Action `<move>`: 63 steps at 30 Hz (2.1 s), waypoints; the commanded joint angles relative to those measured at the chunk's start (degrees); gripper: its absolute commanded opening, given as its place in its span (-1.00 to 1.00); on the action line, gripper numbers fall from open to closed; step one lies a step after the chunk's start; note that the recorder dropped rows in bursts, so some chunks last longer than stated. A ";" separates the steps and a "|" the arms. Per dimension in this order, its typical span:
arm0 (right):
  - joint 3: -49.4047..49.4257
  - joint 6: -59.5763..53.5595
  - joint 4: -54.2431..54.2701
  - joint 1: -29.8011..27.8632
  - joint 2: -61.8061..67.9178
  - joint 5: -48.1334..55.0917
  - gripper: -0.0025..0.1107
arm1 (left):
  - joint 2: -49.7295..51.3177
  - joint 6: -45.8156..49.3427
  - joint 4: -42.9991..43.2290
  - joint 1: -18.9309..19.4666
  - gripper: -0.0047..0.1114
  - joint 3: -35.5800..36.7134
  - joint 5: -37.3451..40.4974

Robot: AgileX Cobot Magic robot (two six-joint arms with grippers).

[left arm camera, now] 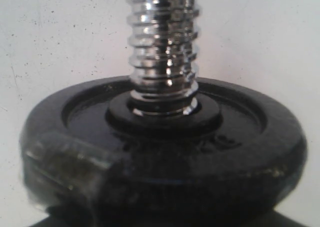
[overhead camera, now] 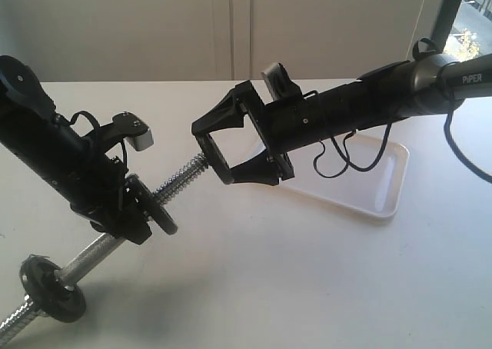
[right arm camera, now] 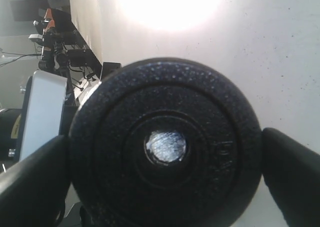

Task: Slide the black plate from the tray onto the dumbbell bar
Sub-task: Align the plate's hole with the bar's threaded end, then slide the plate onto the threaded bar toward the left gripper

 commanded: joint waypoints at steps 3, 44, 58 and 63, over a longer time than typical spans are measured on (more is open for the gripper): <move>-0.32 -0.68 3.03 -0.01 -0.97 2.91 -0.96 | -2.55 -0.14 -5.41 -0.21 -0.92 -1.00 2.93; -0.32 -0.68 0.92 2.38 -0.97 2.91 -0.96 | -2.55 -0.14 -5.52 -0.21 -0.92 -1.00 2.92; -0.32 -0.68 0.92 4.26 -0.97 2.91 -0.96 | -2.55 -0.14 -5.65 -0.21 -0.92 -1.00 2.92; -0.32 -0.68 0.92 4.37 -0.97 2.91 -0.96 | -2.55 -0.14 -5.65 -0.21 -0.92 -1.00 2.92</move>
